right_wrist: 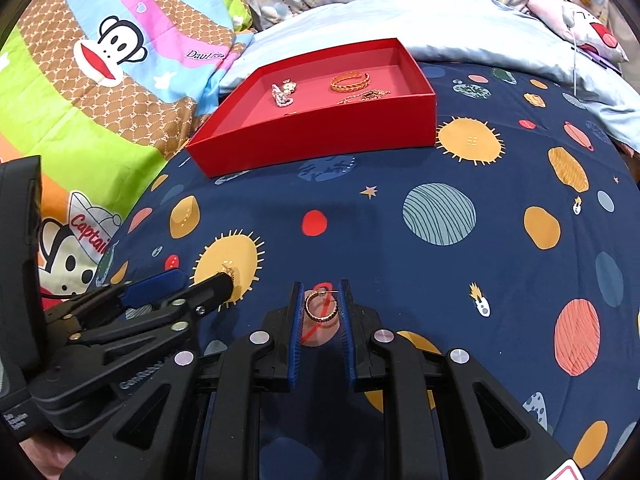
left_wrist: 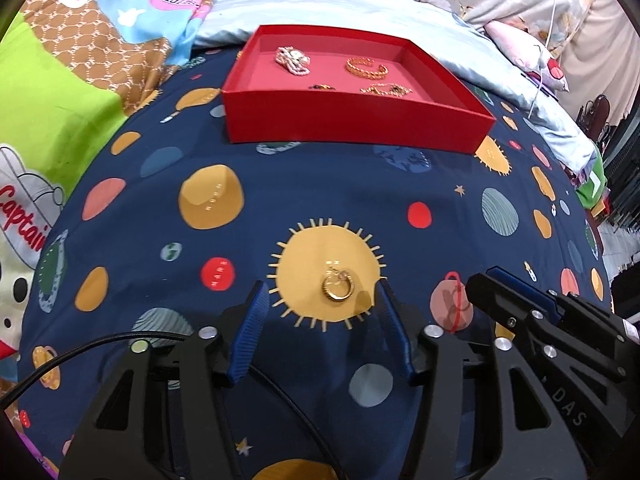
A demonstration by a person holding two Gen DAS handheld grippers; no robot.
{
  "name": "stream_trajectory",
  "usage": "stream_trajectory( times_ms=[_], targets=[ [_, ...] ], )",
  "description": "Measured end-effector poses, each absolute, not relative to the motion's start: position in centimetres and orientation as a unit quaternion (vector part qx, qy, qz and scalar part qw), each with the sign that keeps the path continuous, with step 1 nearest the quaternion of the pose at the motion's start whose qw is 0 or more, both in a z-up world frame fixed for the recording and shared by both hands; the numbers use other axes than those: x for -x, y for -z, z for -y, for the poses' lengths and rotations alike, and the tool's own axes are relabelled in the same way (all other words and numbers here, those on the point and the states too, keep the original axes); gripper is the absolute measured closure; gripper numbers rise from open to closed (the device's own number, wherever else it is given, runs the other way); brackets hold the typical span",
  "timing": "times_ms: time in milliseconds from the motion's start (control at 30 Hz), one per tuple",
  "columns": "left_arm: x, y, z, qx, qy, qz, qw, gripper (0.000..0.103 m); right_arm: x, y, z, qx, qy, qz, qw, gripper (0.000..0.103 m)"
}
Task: Organize jewelry
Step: 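Grasp the hoop earring with the right tool while the left tool grasps the other earring, then carry both earrings over the red tray with both tools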
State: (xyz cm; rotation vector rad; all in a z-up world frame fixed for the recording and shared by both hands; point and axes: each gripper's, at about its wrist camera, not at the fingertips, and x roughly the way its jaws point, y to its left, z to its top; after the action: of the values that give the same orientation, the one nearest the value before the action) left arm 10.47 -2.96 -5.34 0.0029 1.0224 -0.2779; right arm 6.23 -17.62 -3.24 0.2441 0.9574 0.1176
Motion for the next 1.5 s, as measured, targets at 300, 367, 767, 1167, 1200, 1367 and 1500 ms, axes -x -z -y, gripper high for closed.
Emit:
stream_trajectory(
  times_ms=[300, 367, 767, 1167, 1200, 1367, 1500],
  targets=[
    [-10.9, 5.7, 3.1, -0.002, 0.129, -0.488, 0.863, 0.073, -6.4, 3.4, 17.7, -0.125, -0.060, -0.459, 0.877, 0.087],
    [-11.0, 5.7, 3.1, 0.001, 0.132, -0.488, 0.863, 0.082, -6.5, 3.4, 17.7, -0.125, -0.061, -0.459, 0.877, 0.087],
    [-10.9, 4.6, 1.6, 0.028, 0.140, -0.484, 0.863, 0.087, -6.4, 2.8, 17.3, -0.128, -0.068, -0.453, 0.880, 0.087],
    [-10.4, 0.8, 0.1, 0.047, 0.139, -0.451, 0.880, 0.087, -6.4, -0.3, 17.5, -0.129, -0.073, -0.421, 0.895, 0.087],
    [-10.3, 0.5, 0.0, 0.048, 0.139, -0.448, 0.882, 0.087, -6.5, -0.7, 17.6, -0.128, -0.074, -0.417, 0.897, 0.087],
    [-10.4, -1.3, 0.1, 0.050, 0.144, -0.431, 0.890, 0.087, -6.6, -2.0, 17.9, -0.125, -0.074, -0.403, 0.904, 0.087],
    [-10.8, -2.3, 0.4, 0.046, 0.143, -0.422, 0.894, 0.087, -7.2, -3.2, 18.3, -0.122, -0.074, -0.391, 0.909, 0.087]
  ],
)
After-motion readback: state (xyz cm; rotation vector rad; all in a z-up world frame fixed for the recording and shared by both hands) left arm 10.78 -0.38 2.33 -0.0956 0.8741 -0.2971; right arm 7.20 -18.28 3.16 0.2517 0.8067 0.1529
